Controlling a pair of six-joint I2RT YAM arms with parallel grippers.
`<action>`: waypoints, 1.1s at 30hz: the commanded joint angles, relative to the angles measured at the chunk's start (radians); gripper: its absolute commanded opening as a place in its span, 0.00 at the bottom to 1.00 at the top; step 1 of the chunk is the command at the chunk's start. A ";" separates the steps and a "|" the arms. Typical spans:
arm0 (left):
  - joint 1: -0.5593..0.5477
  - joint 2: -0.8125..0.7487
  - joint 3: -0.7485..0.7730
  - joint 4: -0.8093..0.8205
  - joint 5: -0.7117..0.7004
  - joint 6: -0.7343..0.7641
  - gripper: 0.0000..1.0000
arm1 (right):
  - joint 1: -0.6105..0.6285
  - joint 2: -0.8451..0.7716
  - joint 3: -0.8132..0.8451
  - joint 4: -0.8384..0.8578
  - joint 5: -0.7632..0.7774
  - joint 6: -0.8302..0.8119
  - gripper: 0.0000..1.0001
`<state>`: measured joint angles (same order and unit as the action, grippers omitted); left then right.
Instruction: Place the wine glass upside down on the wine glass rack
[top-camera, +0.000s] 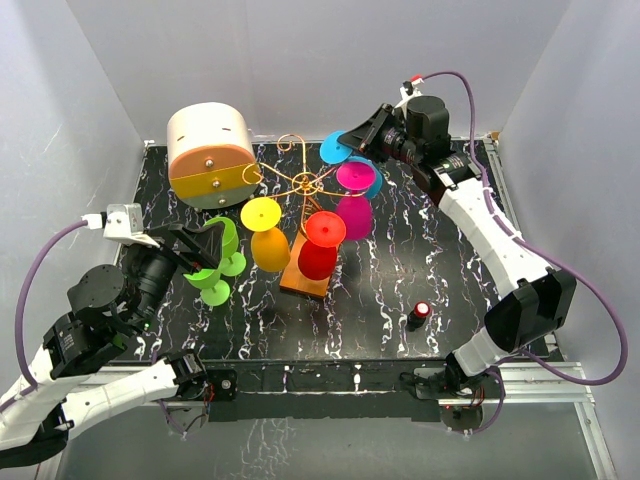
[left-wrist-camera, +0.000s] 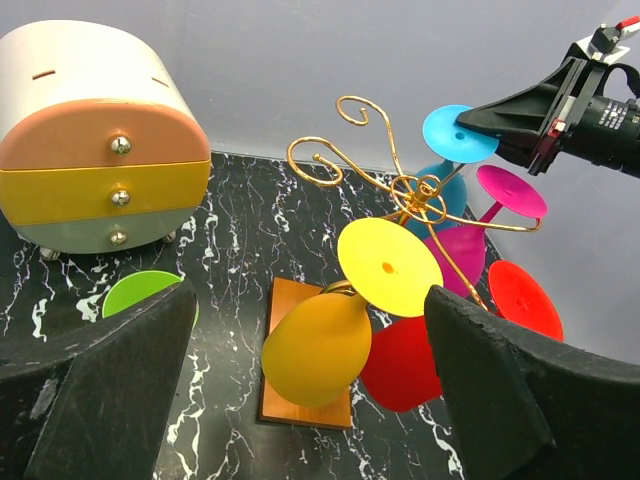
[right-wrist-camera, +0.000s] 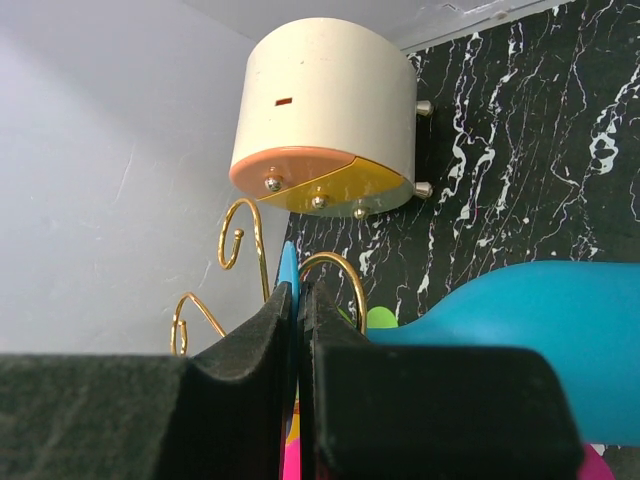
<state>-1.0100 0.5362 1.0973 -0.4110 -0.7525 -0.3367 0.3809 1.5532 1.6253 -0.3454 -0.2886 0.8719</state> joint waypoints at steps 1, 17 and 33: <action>-0.003 0.011 0.004 0.011 -0.015 0.012 0.96 | -0.015 -0.024 0.034 0.061 0.030 -0.014 0.00; -0.003 0.009 0.004 -0.007 -0.024 0.008 0.96 | -0.036 0.051 0.099 0.103 -0.022 -0.013 0.00; -0.003 -0.004 0.001 -0.026 -0.033 -0.005 0.96 | -0.036 0.100 0.123 0.108 -0.077 -0.062 0.12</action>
<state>-1.0100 0.5358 1.0973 -0.4282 -0.7681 -0.3416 0.3511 1.6428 1.6894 -0.2882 -0.3496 0.8387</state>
